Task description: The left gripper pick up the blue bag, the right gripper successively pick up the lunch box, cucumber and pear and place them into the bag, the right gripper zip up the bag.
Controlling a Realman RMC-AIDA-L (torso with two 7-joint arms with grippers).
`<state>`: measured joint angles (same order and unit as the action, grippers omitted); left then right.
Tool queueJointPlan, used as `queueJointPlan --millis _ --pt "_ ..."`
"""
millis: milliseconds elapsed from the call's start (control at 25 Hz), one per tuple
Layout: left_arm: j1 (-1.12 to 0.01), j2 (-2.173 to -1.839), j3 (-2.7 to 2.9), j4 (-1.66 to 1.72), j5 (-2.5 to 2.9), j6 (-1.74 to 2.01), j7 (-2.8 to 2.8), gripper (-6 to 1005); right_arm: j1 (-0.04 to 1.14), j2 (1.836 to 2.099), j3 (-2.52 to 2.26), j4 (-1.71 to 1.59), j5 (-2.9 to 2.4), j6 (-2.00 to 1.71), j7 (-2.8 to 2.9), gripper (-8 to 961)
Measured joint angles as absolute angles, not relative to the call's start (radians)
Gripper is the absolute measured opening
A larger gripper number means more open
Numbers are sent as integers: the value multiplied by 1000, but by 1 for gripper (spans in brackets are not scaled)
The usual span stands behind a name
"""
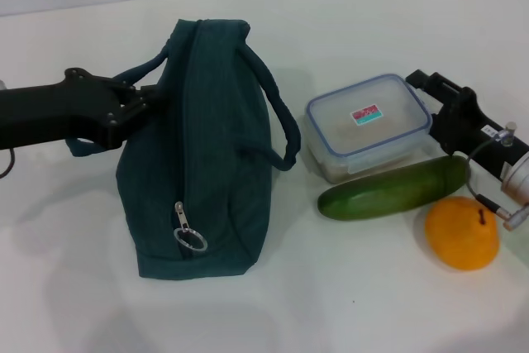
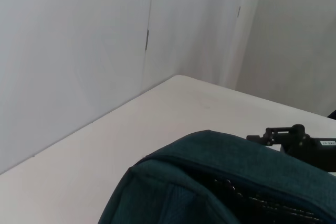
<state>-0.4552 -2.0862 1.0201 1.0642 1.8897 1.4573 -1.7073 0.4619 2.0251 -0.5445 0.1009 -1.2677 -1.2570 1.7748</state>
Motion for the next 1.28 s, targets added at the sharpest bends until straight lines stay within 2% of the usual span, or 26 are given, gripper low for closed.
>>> queueJointPlan --millis 80,840,1080,1280 --pt "-456 -2086 1020 1062 1890 1457 -1707 47 466 2026 -544 101 -1281 -1254 1784 528" --pt "-449 -2085 1023 1057 1871 1457 -1689 47 465 2024 -535 90 -1286 -1273 1791 408" --pt "-450 -2085 1021 1057 1870 1457 -1681 47 465 2023 -539 89 -1285 -1276 1791 400" --pt "-453 -2085 1022 1057 1873 1456 -1681 47 462 2025 -535 88 -1285 -1271 1784 310"
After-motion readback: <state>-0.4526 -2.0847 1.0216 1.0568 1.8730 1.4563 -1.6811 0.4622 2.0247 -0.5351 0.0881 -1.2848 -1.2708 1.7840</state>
